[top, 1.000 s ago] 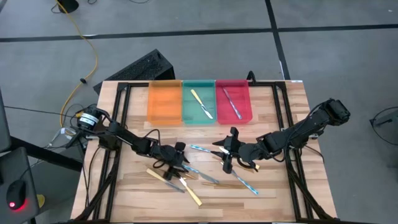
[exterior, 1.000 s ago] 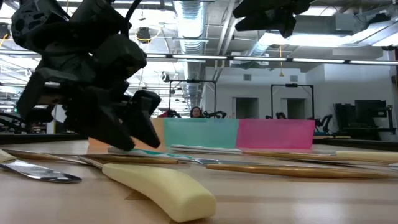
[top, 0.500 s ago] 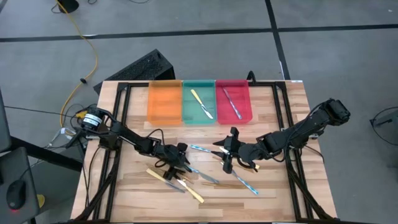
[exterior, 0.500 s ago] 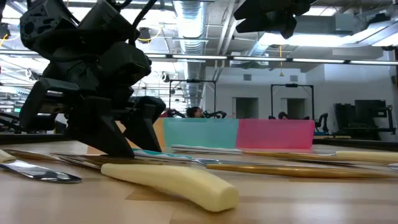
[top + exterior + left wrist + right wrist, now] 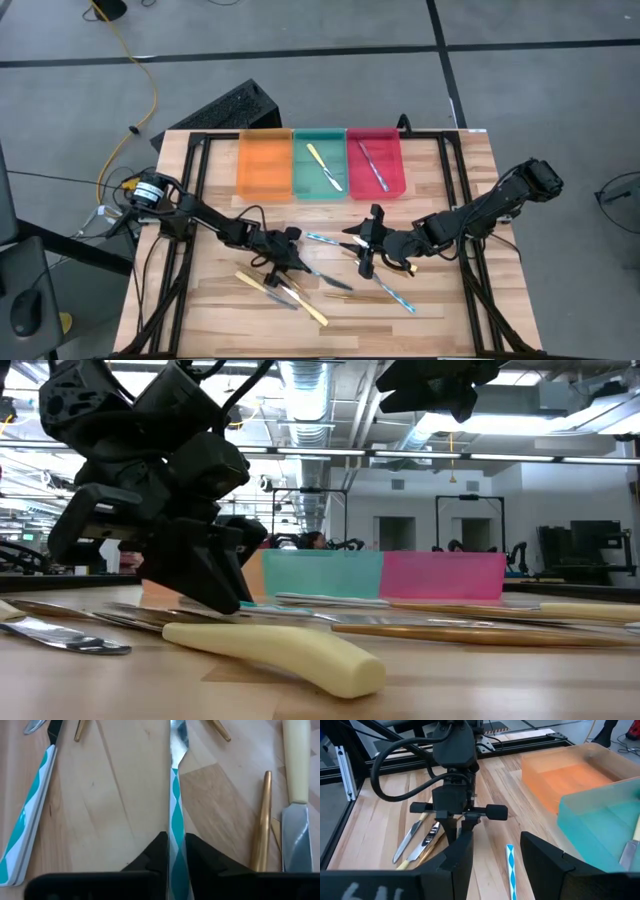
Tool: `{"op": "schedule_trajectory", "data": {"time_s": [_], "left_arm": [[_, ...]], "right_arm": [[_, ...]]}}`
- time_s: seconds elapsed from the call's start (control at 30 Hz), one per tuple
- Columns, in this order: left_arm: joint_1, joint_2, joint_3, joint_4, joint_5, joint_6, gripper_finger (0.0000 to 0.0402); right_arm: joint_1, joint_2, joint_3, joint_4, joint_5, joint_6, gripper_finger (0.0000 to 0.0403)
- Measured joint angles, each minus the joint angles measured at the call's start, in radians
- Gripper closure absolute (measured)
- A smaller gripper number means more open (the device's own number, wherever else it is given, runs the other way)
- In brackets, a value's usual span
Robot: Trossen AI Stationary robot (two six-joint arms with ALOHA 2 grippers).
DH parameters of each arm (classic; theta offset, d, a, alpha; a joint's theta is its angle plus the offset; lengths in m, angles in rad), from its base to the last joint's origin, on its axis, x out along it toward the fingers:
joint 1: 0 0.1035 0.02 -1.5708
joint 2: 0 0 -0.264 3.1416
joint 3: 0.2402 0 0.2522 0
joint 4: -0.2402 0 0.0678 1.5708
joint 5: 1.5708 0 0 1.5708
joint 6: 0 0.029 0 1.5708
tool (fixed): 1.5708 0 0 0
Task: Sort silverware by color (type)
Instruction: Put the blue patterned table knife into the red bin
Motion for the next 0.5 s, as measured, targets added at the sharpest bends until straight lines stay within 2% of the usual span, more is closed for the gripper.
{"op": "schedule_trajectory", "data": {"time_s": [0.37,0.5], "left_arm": [[0.012,-0.023,-0.002,-0.015,0.025,-0.038,0.0376],[0.014,-0.058,-0.004,-0.053,-0.008,-0.070,0.0376]], "right_arm": [[0.000,0.000,0.000,0.001,0.000,0.006,0.0217],[0.000,0.000,0.000,0.001,0.000,0.007,0.0217]]}}
